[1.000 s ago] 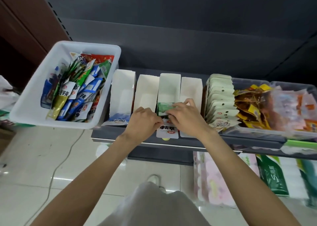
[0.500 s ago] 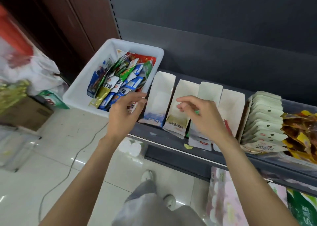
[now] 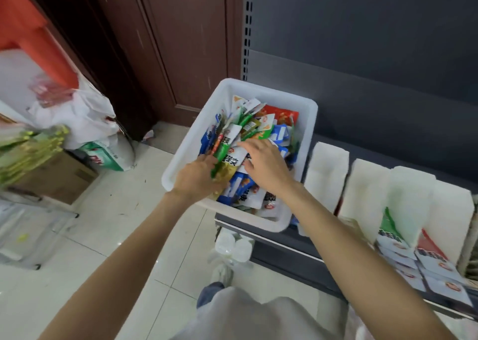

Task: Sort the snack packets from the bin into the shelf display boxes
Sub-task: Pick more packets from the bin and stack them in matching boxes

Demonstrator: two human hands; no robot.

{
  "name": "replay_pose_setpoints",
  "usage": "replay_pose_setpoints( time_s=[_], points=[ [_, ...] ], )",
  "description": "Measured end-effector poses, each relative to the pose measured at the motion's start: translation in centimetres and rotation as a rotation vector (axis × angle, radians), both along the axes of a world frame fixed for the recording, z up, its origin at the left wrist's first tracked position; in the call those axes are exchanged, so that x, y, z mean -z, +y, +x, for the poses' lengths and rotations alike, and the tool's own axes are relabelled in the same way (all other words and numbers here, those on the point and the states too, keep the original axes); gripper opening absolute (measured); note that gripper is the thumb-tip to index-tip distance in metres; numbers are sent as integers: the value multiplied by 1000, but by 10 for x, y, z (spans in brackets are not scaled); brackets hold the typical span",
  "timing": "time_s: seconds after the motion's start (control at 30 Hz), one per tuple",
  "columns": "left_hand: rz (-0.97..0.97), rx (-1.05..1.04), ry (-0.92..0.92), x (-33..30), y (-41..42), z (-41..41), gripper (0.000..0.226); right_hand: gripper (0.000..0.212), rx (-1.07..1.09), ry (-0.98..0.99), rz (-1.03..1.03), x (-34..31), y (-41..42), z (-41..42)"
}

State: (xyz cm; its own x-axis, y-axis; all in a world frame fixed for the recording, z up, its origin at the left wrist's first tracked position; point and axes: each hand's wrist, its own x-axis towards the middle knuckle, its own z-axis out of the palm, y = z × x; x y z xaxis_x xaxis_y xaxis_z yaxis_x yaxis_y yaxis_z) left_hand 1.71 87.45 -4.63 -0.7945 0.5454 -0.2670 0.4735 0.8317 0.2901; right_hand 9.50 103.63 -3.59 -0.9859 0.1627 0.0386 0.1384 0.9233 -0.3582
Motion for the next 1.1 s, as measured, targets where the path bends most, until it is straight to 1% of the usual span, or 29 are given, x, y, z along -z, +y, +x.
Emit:
replay_pose_setpoints(
  time_s=[0.07, 0.1, 0.13, 0.27, 0.33, 0.4, 0.43, 0.47, 0.53, 0.57, 0.6, 0.63, 0.67, 0.73, 0.83, 0.9, 0.93, 1.0, 1.07, 1.1],
  points=[
    [37, 48, 18, 5, -2, -10, 67, 59, 24, -92, 107, 5, -8, -19],
    [67, 74, 21, 7, -4, -14, 66, 60, 33, -99, 111, 5, -10, -25],
    [111, 96, 22, 9, -7, -17, 66, 55, 48, -78, 96, 4, -11, -28],
    [305, 169, 17, 9, -17, -23, 60, 21, 105, 59, 13, -9, -5, -26],
    [405, 198, 71, 7, -21, -27, 50, 17, 194, 125, -69, -18, -2, -21],
    [544, 244, 120, 4, -22, -34, 30, 21, 332, 160, -231, -30, 2, -19],
    [602, 244, 97, -1, -21, -37, 23, 22, 383, 163, -335, -36, 4, -17],
    [649, 229, 25, -6, -20, -41, 19, 21, 413, 158, -456, -42, 5, -15],
    [719, 186, -225, -20, -15, -46, 14, 19, 436, 127, -737, -53, 6, -9],
    [749, 172, -363, -25, -11, -48, 11, 23, 450, 94, -832, -56, 7, -5],
    [763, 176, -457, -27, -9, -49, 10, 30, 464, 56, -870, -58, 7, 0],
    [754, 196, -479, -28, -6, -49, 10, 37, 477, 23, -865, -60, 7, 6],
    [730, 219, -449, -26, -3, -49, 12, 39, 491, 8, -838, -60, 6, 11],
    [693, 261, -339, -20, 5, -46, 16, 36, 547, 49, -777, -60, 2, 23],
    [740, 325, -230, -18, 26, -32, 26, 26, 669, 182, -777, -59, 1, 48],
    [810, 381, -157, -17, 43, -14, 34, 18, 741, 301, -758, -60, 4, 73],
    [838, 390, -142, -16, 52, -5, 43, 14, 801, 383, -725, -60, 7, 90],
    [869, 379, -183, -14, 70, 12, 57, 10, 963, 584, -642, -60, 13, 127],
    [844, 425, -226, -11, 87, 30, 55, 8, 1103, 750, -559, -57, 21, 166],
    [808, 484, -220, -10, 95, 40, 49, 7, 1154, 784, -513, -54, 25, 183]
  ],
)
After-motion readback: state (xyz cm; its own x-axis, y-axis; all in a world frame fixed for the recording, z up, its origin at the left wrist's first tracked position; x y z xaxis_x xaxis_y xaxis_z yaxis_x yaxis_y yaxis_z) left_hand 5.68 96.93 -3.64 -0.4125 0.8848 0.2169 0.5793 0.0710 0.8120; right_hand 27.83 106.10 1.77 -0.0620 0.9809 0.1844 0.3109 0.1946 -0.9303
